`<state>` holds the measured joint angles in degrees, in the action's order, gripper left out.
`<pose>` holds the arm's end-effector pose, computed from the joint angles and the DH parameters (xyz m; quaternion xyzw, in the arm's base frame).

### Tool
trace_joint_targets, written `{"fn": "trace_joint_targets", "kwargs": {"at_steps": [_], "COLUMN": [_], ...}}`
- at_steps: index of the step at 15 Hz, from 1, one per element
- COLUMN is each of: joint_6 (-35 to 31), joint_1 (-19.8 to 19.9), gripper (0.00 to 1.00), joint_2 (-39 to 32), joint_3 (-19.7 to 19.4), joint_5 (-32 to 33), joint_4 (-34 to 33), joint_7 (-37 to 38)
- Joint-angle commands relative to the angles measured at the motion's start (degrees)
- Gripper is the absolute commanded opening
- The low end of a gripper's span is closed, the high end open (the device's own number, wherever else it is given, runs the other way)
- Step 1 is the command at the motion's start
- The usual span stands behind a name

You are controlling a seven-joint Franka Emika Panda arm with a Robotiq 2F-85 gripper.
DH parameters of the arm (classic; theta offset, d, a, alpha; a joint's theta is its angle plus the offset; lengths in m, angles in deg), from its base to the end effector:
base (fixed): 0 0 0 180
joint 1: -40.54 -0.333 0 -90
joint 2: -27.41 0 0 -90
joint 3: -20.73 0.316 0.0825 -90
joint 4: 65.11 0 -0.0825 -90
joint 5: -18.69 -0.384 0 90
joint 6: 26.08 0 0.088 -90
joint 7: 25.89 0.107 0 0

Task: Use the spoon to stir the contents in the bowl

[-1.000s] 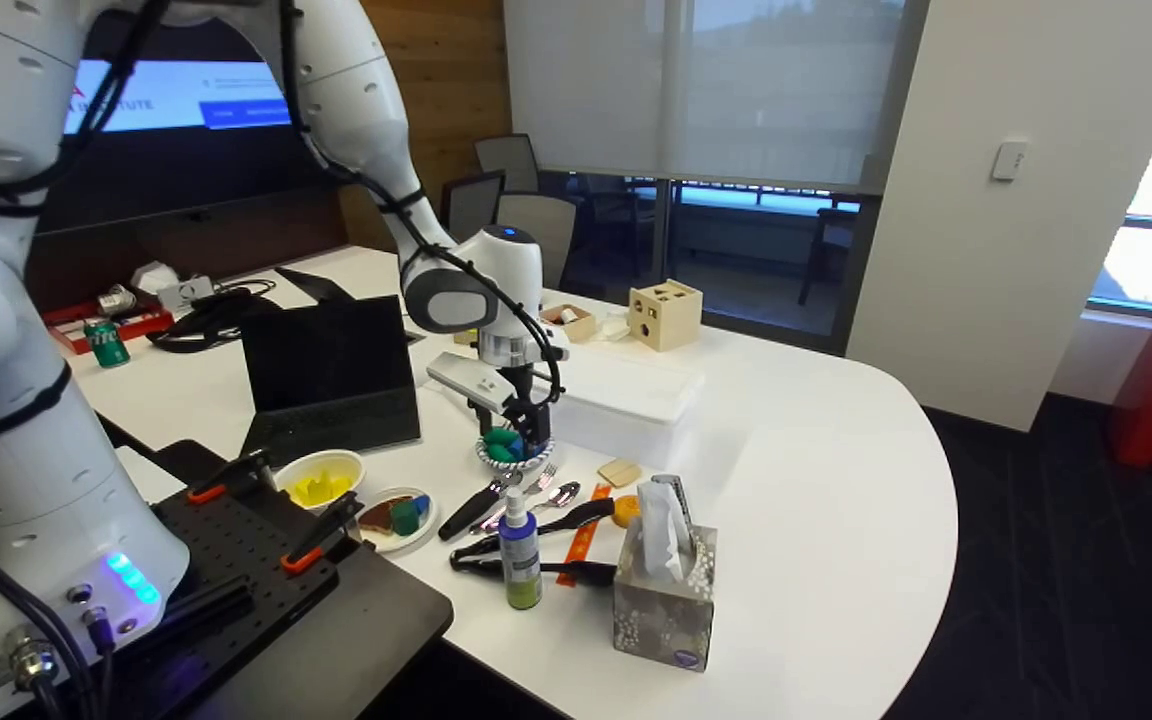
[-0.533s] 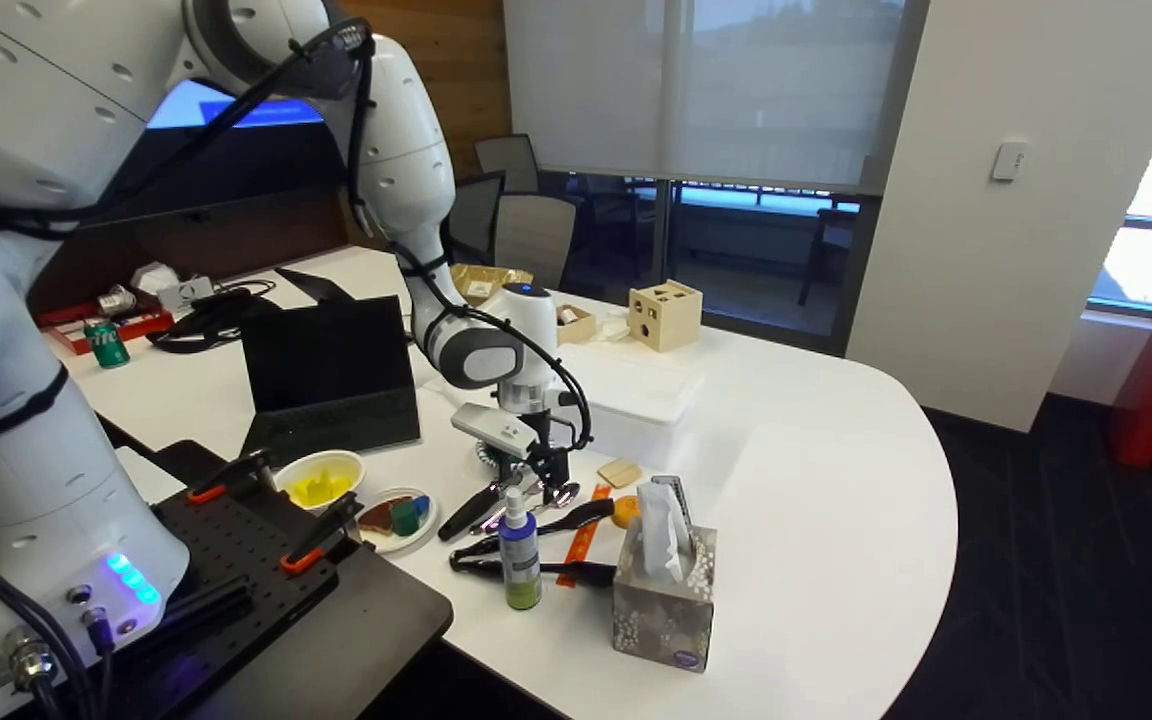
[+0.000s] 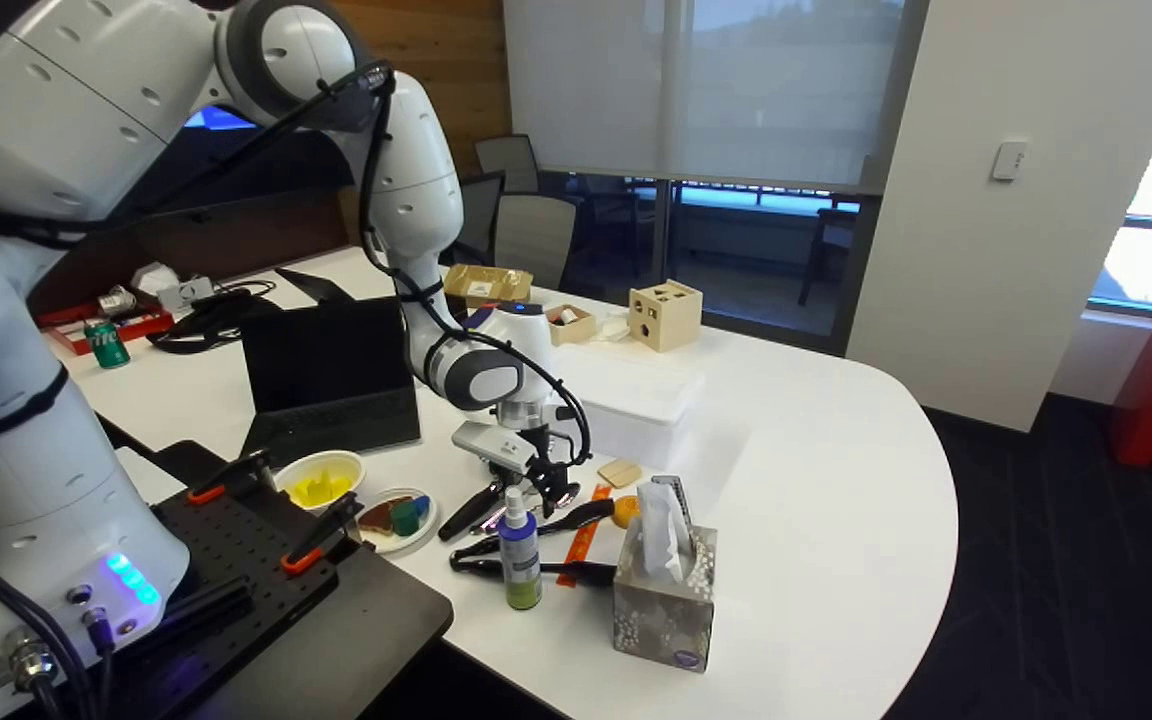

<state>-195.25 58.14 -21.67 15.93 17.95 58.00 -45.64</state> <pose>0.4687 -0.2011 -0.0015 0.9991 -0.0159 -0.0343 0.0199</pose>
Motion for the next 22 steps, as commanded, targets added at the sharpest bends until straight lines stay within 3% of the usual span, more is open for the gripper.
{"fn": "trace_joint_targets", "kwargs": {"at_steps": [1, 6, 9, 19, 20, 22], "joint_6": [-1.25, -1.45, -1.48, -1.15, -1.09, -0.72], "joint_1": [0.05, -0.05, -0.15, -0.15, -0.06, -0.14], "gripper": [0.58, 0.18, 0.0, 0.01, 0.19, 0.37], "joint_2": [-0.55, -0.91, -1.32, -1.34, -1.16, -1.31], "joint_3": [-0.59, -1.37, -1.94, -2.44, -2.35, -2.61], "joint_5": [2.09, 2.23, 2.3, 2.15, 2.18, 2.23], "joint_4": [0.16, 0.52, 0.57, 0.58, 0.67, 0.58], "joint_7": [2.65, 2.81, 2.93, 4.48, 4.44, 4.51]}}
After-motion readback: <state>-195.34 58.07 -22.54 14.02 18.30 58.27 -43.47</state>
